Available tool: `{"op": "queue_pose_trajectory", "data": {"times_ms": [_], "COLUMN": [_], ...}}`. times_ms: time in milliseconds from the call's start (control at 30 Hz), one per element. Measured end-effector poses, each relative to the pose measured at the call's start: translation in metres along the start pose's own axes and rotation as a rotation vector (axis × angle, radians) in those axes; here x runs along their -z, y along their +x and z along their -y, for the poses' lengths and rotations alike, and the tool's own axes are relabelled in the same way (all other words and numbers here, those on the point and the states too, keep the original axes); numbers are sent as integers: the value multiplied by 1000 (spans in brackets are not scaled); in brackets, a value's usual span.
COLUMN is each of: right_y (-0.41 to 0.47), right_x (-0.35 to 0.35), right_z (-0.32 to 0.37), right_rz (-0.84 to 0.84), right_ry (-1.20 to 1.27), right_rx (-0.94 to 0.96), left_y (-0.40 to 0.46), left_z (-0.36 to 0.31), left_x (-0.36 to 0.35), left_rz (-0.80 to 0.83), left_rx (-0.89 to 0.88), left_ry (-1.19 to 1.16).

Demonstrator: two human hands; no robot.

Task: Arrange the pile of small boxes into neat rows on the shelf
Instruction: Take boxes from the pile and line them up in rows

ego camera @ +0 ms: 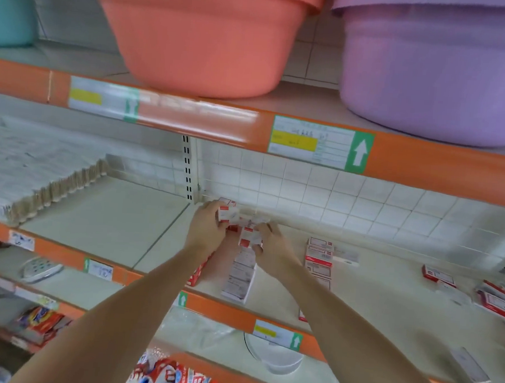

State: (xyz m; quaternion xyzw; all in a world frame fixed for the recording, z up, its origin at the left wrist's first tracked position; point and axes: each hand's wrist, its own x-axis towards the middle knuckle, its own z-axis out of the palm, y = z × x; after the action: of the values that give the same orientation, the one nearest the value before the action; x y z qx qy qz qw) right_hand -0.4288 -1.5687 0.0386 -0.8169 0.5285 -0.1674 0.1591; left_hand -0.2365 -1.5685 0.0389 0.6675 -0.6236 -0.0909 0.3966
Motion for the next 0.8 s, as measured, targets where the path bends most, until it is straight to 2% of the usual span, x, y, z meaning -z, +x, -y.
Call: {"op": "queue_pose_trajectory", "data": {"times_ms": [133, 400, 600, 800], "right_y": [15, 36, 50, 56], "right_x": [-10, -26, -39, -49], "right_z": [21, 41, 46, 45], "right_rz": [1, 5, 19, -35], "right_ry": [-85, -257, -388, -517], "right_rx": [19, -45, -107, -50], "left_y": [9, 27, 35, 44], "left_z": [9, 34, 38, 47], "left_x": [16, 23, 25, 22], "left_rz": [4, 109, 145, 185], "left_rx": [56, 71, 24, -7], "left_ry": [-77, -77, -91, -89]}}
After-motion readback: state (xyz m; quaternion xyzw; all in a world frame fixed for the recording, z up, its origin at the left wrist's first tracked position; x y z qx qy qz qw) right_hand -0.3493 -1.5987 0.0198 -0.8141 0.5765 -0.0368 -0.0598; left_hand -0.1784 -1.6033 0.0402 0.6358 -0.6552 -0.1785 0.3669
